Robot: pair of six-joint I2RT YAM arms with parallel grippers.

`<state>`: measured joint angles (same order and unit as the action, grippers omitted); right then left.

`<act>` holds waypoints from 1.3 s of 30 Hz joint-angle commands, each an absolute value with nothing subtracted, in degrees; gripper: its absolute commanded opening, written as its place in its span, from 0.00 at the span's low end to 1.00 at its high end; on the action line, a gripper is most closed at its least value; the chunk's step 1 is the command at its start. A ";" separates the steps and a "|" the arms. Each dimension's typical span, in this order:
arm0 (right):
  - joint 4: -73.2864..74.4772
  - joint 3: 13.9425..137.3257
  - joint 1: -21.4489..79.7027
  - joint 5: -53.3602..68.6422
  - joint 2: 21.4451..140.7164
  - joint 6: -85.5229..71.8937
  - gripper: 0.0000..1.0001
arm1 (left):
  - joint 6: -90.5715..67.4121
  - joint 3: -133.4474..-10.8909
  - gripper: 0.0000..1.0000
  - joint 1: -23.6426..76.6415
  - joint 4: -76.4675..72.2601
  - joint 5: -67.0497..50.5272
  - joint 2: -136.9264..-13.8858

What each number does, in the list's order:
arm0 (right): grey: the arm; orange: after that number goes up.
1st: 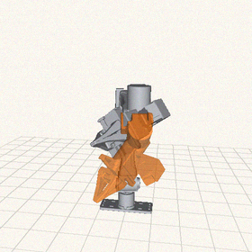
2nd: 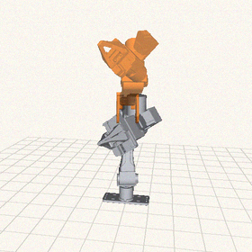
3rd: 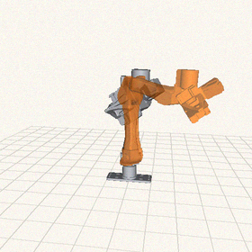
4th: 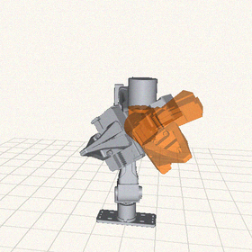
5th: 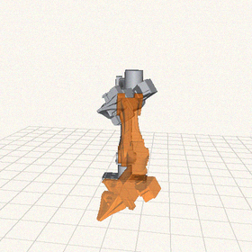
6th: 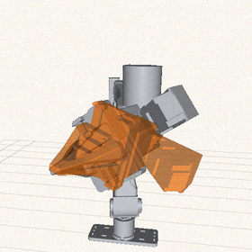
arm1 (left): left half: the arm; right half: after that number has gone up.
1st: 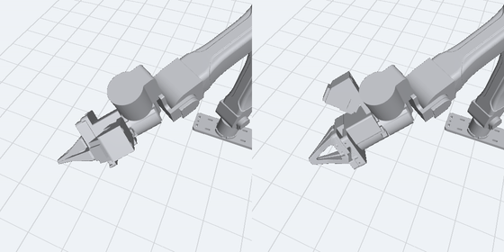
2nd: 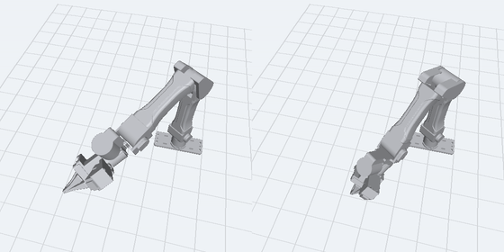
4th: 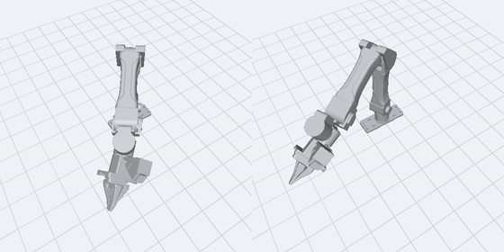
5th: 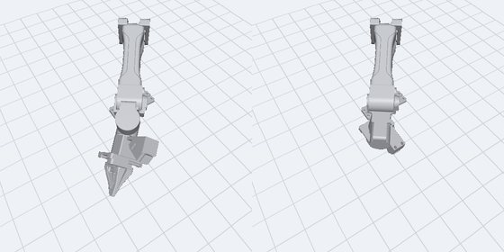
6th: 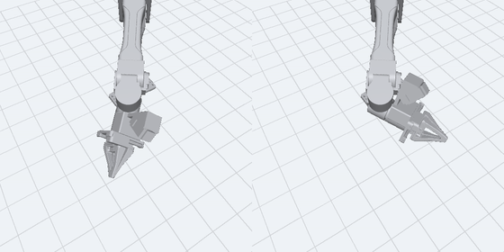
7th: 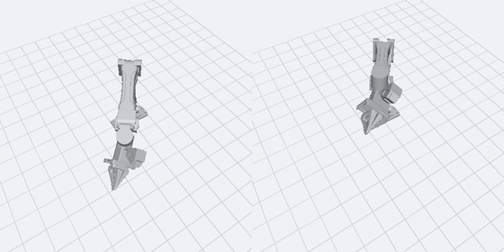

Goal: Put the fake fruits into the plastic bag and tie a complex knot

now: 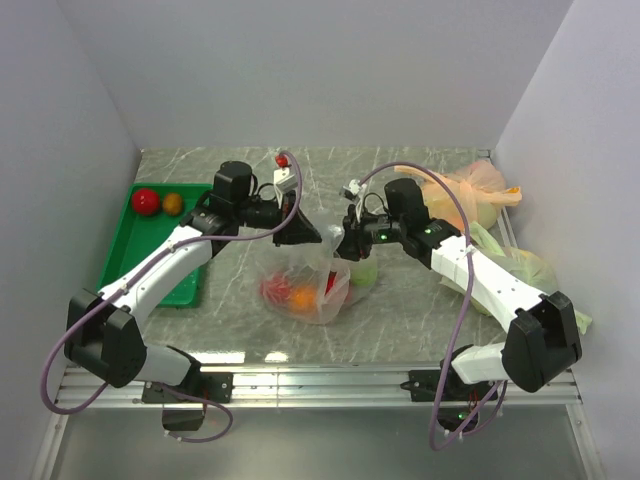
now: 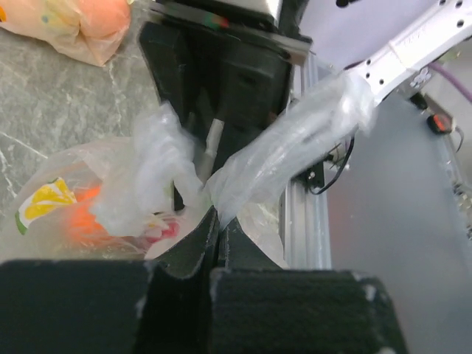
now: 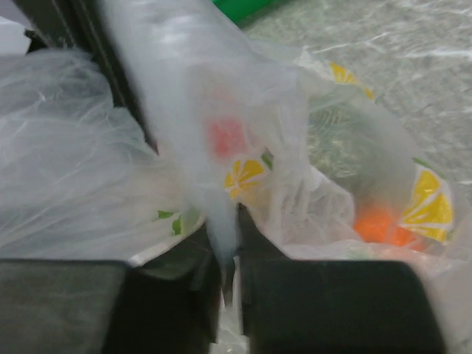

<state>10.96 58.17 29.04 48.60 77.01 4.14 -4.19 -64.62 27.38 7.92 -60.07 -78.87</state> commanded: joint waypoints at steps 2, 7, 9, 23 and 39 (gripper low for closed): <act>12.74 58.81 27.96 50.46 74.54 7.11 0.40 | -8.44 -64.16 0.01 27.68 2.20 -59.50 -79.10; 13.88 55.90 21.47 50.27 72.34 9.14 0.58 | -7.47 -63.90 0.01 27.60 3.33 -59.68 -78.84; 14.76 55.81 19.35 50.88 71.55 9.84 0.61 | -6.77 -63.90 0.01 27.68 3.86 -59.94 -78.84; 4.14 52.55 18.00 56.70 72.94 3.44 0.13 | 2.63 -69.43 0.01 29.79 15.03 -60.56 -79.28; 5.27 53.00 22.07 54.50 73.83 2.28 0.21 | 1.90 -68.38 0.00 32.61 12.19 -60.38 -81.40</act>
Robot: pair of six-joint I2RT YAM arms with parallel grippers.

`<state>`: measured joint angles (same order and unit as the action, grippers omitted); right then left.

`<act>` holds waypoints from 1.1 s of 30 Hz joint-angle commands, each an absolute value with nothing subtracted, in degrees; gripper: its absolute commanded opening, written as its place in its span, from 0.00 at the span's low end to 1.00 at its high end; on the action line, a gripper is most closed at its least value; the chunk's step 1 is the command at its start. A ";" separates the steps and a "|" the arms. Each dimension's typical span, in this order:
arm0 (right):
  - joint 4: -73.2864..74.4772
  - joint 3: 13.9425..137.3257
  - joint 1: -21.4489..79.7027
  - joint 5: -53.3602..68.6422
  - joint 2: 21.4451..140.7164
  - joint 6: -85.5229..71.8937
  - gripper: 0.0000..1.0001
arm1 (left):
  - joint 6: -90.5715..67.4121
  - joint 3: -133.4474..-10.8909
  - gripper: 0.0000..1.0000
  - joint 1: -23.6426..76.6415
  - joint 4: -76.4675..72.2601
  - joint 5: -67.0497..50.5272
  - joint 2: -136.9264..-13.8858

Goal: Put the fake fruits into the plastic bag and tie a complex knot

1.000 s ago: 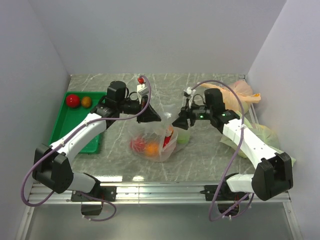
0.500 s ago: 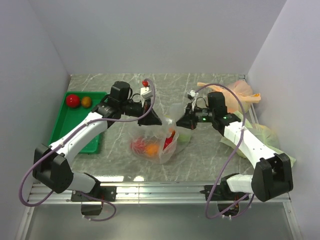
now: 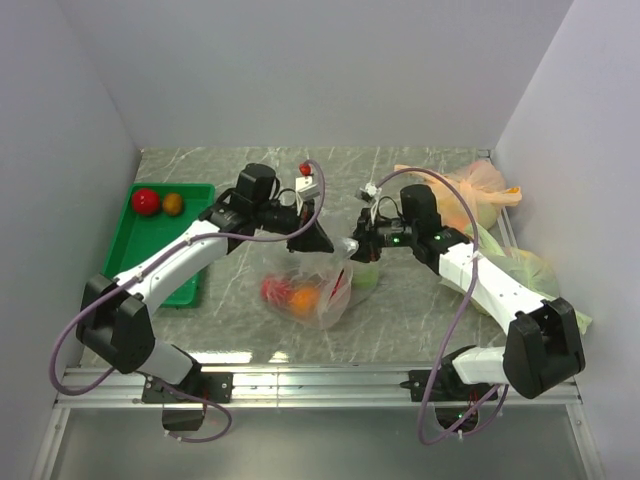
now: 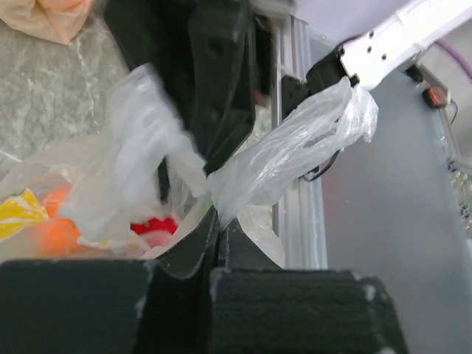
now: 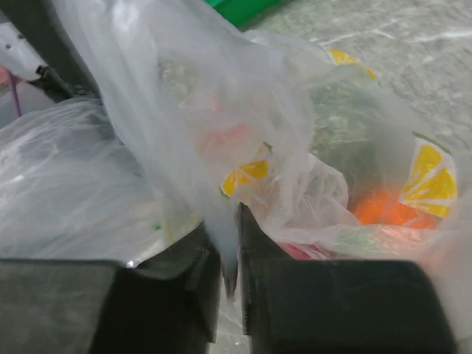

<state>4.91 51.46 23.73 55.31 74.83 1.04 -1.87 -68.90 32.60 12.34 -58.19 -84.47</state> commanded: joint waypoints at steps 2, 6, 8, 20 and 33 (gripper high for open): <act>5.54 53.35 20.40 53.27 72.43 3.69 0.40 | 6.04 -67.07 0.01 32.35 14.49 -60.38 -79.03; 7.11 55.19 18.20 54.31 71.10 9.21 0.93 | 9.49 -67.32 0.00 31.91 20.73 -63.36 -78.22; 12.90 58.08 18.02 57.28 72.24 17.63 0.95 | 10.63 -67.94 0.01 31.91 21.97 -63.89 -78.48; 31.62 70.57 17.40 68.64 88.49 49.99 0.98 | 11.25 -70.13 0.01 29.71 24.78 -65.83 -79.63; 9.75 71.28 21.25 52.94 91.23 1.01 0.00 | 7.92 -75.67 0.00 29.44 24.61 -57.31 -83.84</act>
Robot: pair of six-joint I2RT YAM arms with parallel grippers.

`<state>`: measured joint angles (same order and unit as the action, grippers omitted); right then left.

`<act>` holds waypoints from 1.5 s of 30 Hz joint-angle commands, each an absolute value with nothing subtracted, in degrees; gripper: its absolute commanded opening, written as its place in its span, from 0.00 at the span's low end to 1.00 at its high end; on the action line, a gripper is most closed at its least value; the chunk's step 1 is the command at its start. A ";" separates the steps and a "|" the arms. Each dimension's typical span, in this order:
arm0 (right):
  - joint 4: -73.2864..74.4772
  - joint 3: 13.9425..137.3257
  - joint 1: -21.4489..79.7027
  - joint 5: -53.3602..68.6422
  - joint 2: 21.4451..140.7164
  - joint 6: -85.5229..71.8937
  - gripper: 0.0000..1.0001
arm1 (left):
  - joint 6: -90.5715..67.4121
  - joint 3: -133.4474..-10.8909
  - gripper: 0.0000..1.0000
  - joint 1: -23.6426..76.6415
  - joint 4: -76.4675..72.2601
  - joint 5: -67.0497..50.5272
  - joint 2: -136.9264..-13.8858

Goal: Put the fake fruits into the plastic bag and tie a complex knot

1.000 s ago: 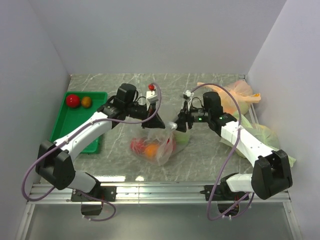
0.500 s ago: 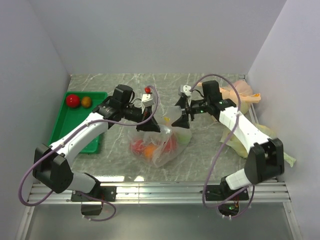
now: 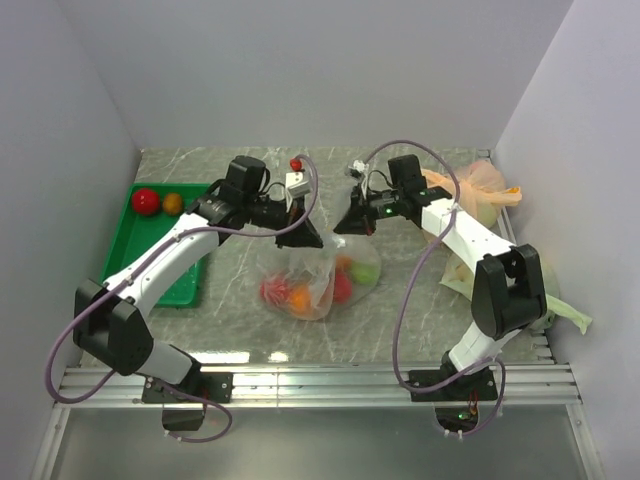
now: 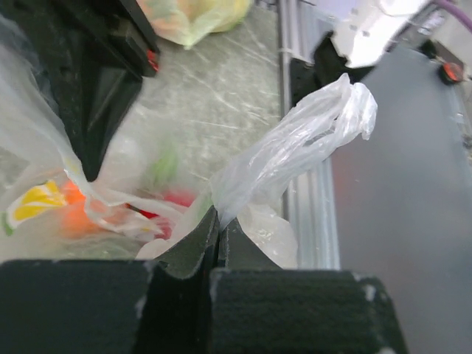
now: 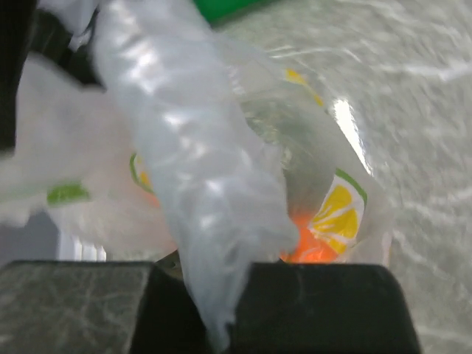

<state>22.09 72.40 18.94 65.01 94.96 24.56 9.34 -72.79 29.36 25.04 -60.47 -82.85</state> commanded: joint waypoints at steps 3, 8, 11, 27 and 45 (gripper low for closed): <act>23.80 75.93 25.13 38.39 92.81 -1.57 0.00 | 6.43 -74.19 0.01 29.53 22.16 -51.43 -83.59; 27.85 72.51 28.21 22.86 91.66 -11.59 0.00 | 1.33 -71.81 0.00 29.36 18.29 -41.05 -83.06; 29.62 74.09 27.69 27.23 93.08 -12.66 0.13 | -2.28 -69.88 0.01 28.13 15.48 -42.35 -82.36; 14.50 56.43 12.48 58.26 77.79 1.90 0.93 | 1.93 -69.43 0.00 26.81 15.82 -55.11 -80.68; 7.53 59.15 22.58 56.78 81.91 1.83 0.00 | 14.24 -78.75 0.01 33.57 28.05 -54.07 -86.22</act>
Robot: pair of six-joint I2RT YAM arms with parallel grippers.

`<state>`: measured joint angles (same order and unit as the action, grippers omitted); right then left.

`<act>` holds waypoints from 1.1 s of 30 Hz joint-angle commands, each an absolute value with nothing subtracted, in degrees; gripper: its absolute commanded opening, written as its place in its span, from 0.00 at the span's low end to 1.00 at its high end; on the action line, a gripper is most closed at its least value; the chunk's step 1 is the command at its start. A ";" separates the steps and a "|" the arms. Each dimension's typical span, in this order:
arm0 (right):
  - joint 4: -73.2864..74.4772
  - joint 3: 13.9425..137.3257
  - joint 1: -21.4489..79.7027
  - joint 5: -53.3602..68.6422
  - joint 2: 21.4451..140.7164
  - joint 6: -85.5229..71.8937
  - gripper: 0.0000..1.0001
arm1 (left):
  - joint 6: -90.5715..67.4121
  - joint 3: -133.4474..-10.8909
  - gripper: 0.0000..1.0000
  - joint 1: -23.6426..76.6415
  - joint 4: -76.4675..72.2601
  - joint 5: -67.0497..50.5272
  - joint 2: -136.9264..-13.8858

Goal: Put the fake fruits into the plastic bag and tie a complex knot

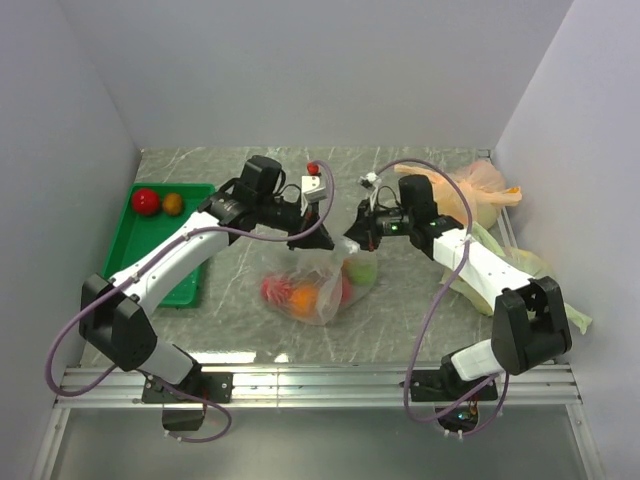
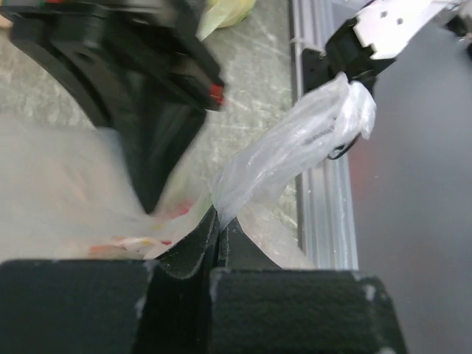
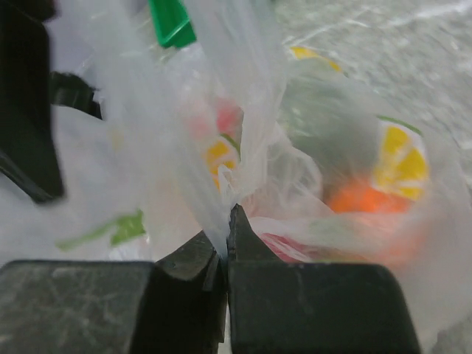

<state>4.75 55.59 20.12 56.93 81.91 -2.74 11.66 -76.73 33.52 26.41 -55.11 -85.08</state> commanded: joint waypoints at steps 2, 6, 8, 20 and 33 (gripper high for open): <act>9.31 59.41 23.20 58.35 81.92 4.46 0.00 | 13.10 -78.14 0.01 33.49 26.81 -51.87 -86.83; 17.64 59.68 24.17 60.37 82.00 11.85 0.01 | 5.83 -76.47 0.01 31.65 22.16 -50.44 -87.89; 18.98 59.07 24.17 61.17 81.91 14.22 0.10 | 3.52 -75.24 0.00 30.33 19.25 -52.55 -88.07; 17.67 60.90 23.99 65.12 83.93 11.88 0.58 | 4.22 -73.21 0.01 30.41 16.79 -51.07 -87.10; 15.46 64.25 24.52 65.66 88.42 6.76 0.33 | 5.63 -73.48 0.00 34.01 17.23 -48.08 -86.84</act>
